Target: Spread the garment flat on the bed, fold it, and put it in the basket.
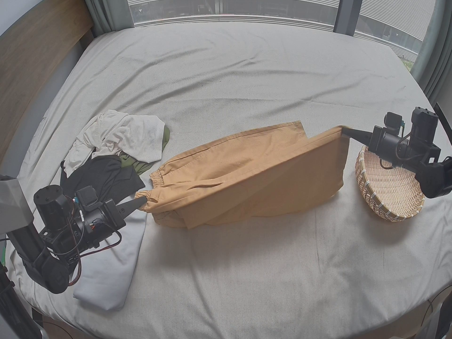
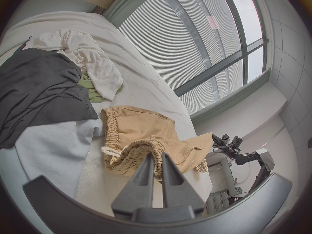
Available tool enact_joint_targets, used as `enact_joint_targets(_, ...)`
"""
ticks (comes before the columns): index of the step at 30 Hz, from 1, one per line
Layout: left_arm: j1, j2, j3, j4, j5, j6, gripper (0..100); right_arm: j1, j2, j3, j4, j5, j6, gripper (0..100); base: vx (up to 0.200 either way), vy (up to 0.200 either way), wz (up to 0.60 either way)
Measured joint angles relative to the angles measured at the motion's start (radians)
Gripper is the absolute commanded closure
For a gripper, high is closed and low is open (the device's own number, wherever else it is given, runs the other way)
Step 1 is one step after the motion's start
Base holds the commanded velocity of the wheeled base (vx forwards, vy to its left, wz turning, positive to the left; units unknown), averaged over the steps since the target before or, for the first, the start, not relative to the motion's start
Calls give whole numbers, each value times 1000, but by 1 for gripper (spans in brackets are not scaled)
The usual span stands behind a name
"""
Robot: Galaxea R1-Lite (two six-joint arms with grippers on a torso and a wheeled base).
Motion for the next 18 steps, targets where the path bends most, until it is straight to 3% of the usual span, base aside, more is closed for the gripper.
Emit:
enact_joint_targets(7, -1, 30, -49, 1, 71, -7, 100, 2, 30, -113, 71, 0, 0, 100, 0, 0, 0)
enact_joint_targets(18, -6, 81, -86, 0, 87, -7, 100, 3, 125, -221, 90, -2, 0, 100, 0, 0, 0)
